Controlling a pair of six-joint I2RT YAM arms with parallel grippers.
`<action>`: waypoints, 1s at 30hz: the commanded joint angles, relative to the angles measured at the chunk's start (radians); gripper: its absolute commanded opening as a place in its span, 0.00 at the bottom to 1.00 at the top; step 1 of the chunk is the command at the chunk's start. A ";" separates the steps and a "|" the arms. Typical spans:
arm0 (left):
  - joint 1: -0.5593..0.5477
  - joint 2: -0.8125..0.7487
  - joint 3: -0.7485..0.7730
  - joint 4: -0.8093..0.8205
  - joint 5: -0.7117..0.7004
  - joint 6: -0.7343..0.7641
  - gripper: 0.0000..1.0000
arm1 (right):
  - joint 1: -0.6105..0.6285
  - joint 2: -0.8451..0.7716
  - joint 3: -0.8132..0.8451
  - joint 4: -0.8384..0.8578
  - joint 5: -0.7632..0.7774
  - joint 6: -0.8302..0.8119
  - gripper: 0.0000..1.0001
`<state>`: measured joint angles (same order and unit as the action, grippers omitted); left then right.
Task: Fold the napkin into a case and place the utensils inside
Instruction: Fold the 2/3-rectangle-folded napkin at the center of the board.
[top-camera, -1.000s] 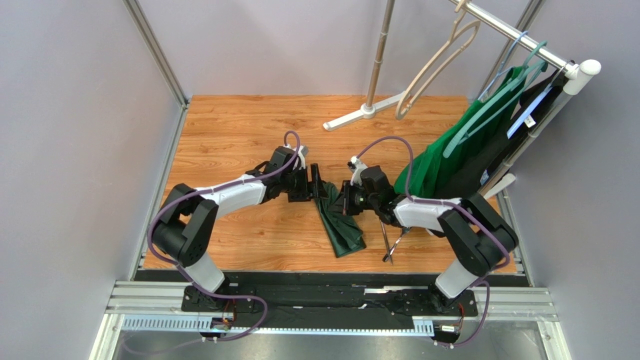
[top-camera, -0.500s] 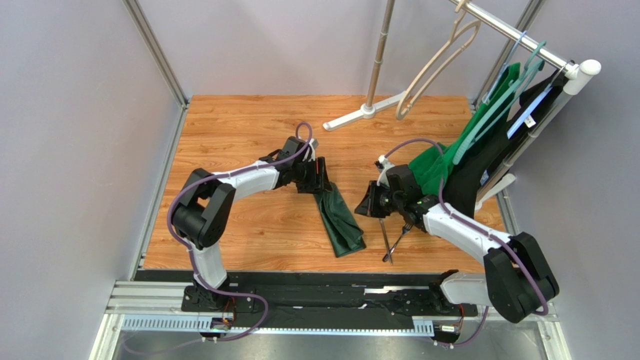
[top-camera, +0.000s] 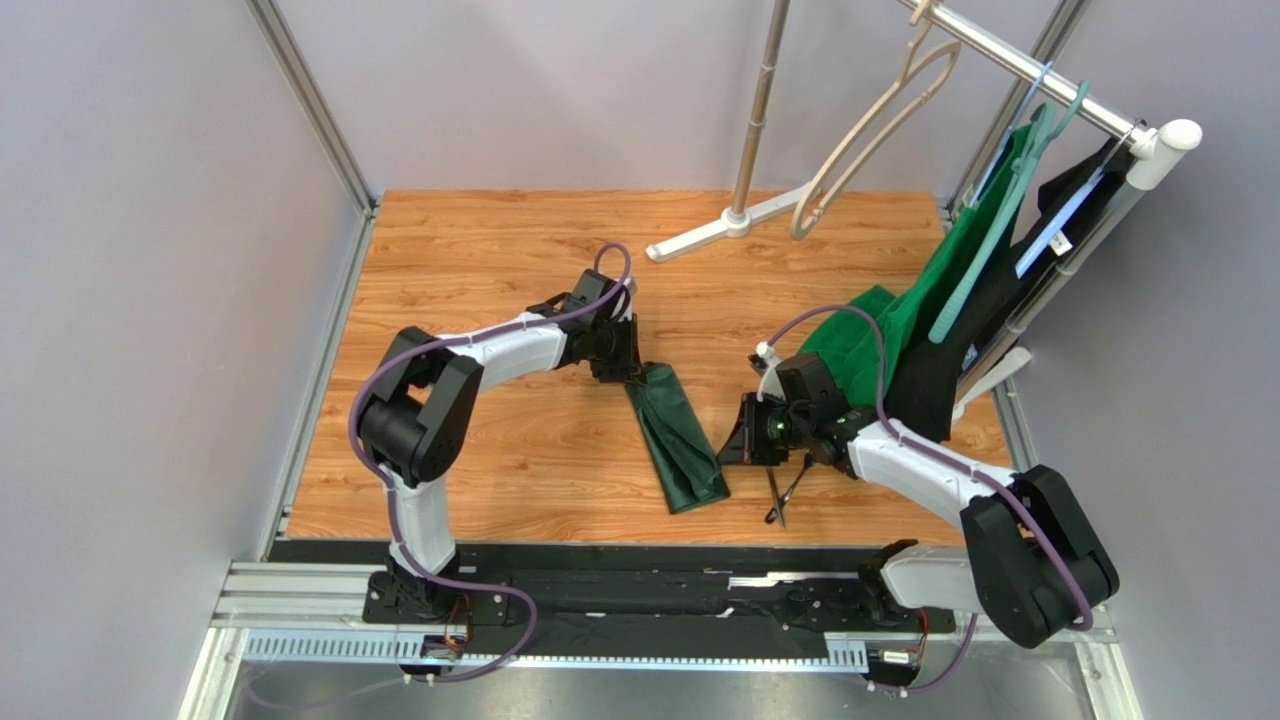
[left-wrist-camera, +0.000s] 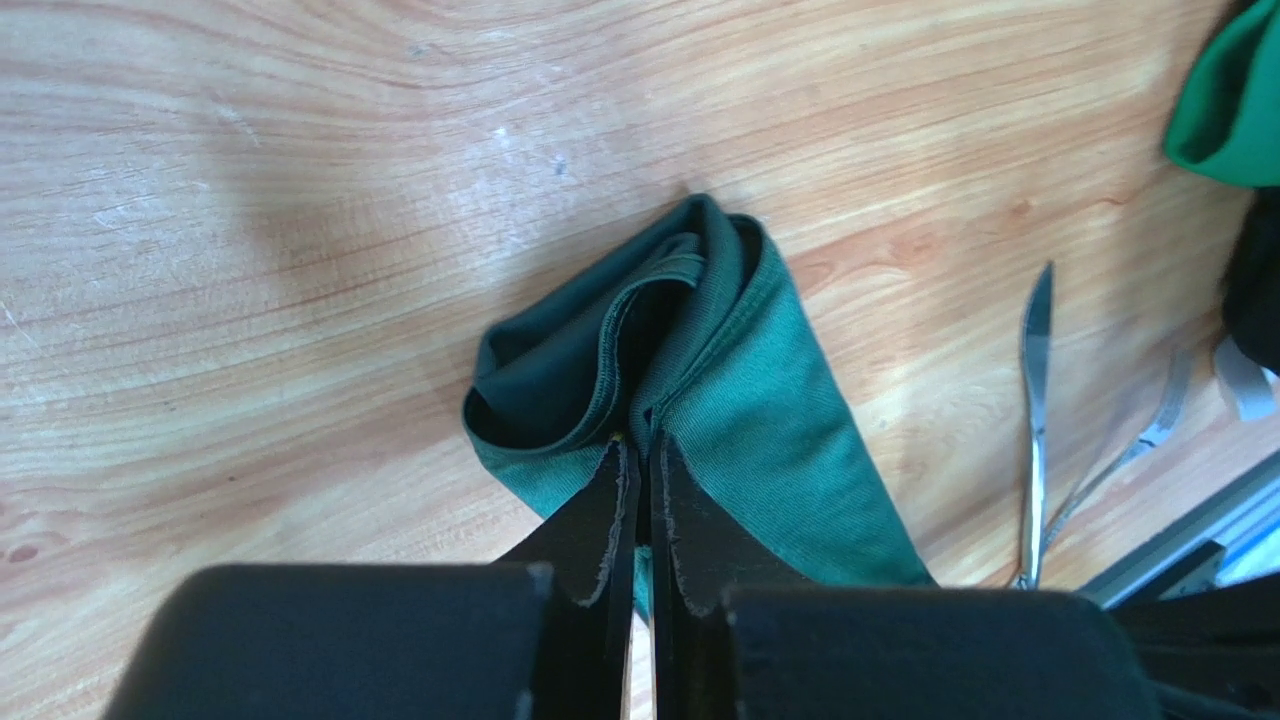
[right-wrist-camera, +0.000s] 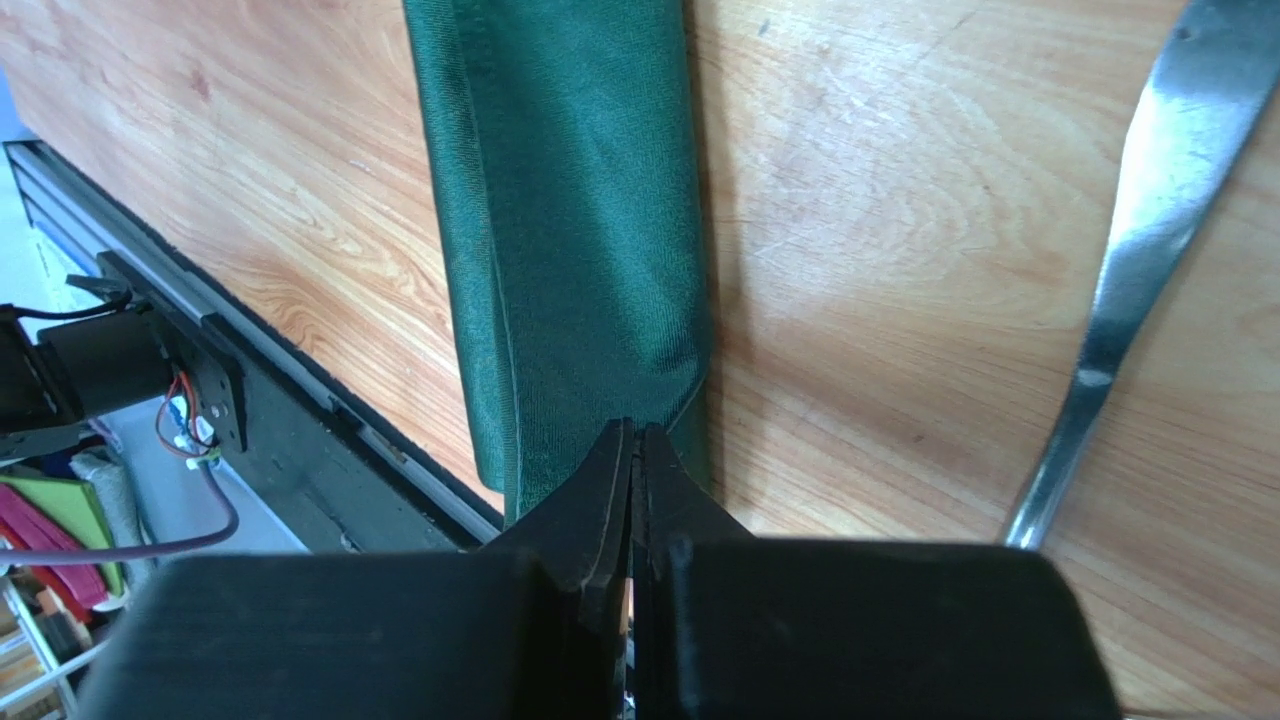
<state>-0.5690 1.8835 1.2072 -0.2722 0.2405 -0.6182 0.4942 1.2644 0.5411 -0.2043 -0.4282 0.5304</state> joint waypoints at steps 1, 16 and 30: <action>0.012 0.022 0.012 0.019 0.006 0.032 0.02 | 0.003 0.006 0.002 0.088 -0.064 0.020 0.00; 0.067 0.032 -0.052 0.122 0.075 0.009 0.00 | 0.170 0.115 -0.018 0.284 -0.049 0.175 0.00; 0.070 -0.081 -0.083 0.116 0.076 0.023 0.55 | 0.182 0.130 -0.027 0.290 0.006 0.140 0.00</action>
<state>-0.5026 1.9049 1.1408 -0.1474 0.3267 -0.6106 0.6720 1.4746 0.4923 0.1139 -0.4667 0.7002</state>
